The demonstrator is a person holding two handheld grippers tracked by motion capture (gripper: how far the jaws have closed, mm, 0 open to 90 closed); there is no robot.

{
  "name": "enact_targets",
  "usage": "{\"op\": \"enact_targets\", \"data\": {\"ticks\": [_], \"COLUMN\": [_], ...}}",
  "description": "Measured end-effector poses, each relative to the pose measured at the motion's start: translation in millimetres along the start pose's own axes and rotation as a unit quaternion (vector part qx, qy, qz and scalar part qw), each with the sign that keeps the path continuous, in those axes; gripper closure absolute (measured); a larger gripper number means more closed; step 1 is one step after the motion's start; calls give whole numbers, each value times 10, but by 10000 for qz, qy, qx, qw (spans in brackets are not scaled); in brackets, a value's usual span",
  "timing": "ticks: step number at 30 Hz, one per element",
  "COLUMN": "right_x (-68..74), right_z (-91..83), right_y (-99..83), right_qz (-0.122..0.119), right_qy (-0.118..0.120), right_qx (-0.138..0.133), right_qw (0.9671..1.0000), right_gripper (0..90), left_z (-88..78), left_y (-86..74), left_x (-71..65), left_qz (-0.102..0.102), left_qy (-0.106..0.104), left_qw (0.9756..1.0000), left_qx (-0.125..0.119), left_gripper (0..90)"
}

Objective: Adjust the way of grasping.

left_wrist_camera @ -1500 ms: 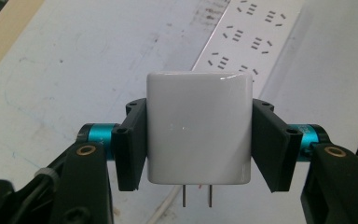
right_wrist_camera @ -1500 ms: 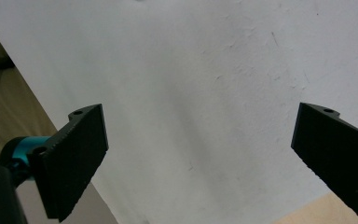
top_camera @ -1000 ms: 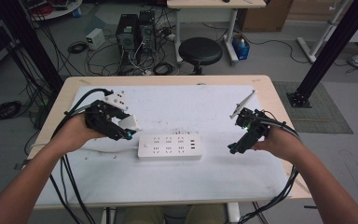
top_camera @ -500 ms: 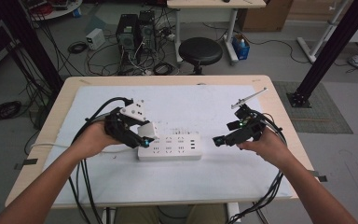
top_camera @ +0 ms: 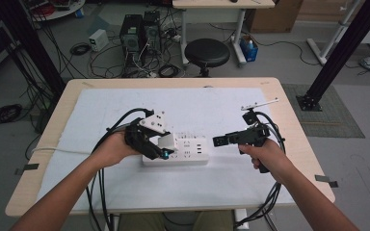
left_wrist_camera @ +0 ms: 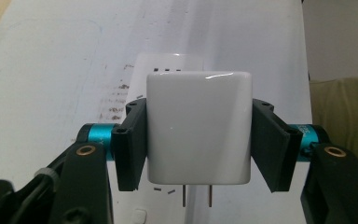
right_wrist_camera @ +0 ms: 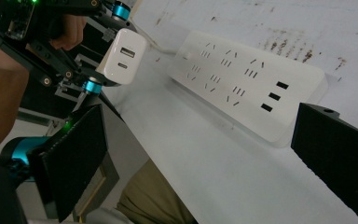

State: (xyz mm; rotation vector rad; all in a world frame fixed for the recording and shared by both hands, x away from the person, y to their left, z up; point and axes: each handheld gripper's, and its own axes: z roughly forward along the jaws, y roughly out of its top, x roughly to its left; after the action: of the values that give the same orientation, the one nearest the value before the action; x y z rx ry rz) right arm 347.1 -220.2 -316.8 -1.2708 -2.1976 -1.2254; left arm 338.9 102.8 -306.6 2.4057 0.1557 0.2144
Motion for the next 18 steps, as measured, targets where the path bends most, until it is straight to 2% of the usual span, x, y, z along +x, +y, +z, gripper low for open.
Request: {"op": "enact_targets", "data": {"ticks": [5,7,15,18], "right_x": [-7,-9,-34,-22], "right_z": [37,48,100,112], "right_y": [0,0,-7,-14], "right_qz": [306,336,732,829], "right_qy": [162,173,356,350], "right_qx": [8,15,7,34], "right_qw": [9994,9993,9967,9959], "right_gripper": [31,31,31,36], "left_z": [43,53,128,151], "left_y": [24,30,80,94], "left_x": [2,-1,-13,-14], "left_qz": [38,57,169,194], "left_qy": [-9,-4,16,5], "left_qw": [10000,10000,9998,9997], "left_qx": [-45,-43,-144,-161], "left_gripper": [424,424,424,424]}}
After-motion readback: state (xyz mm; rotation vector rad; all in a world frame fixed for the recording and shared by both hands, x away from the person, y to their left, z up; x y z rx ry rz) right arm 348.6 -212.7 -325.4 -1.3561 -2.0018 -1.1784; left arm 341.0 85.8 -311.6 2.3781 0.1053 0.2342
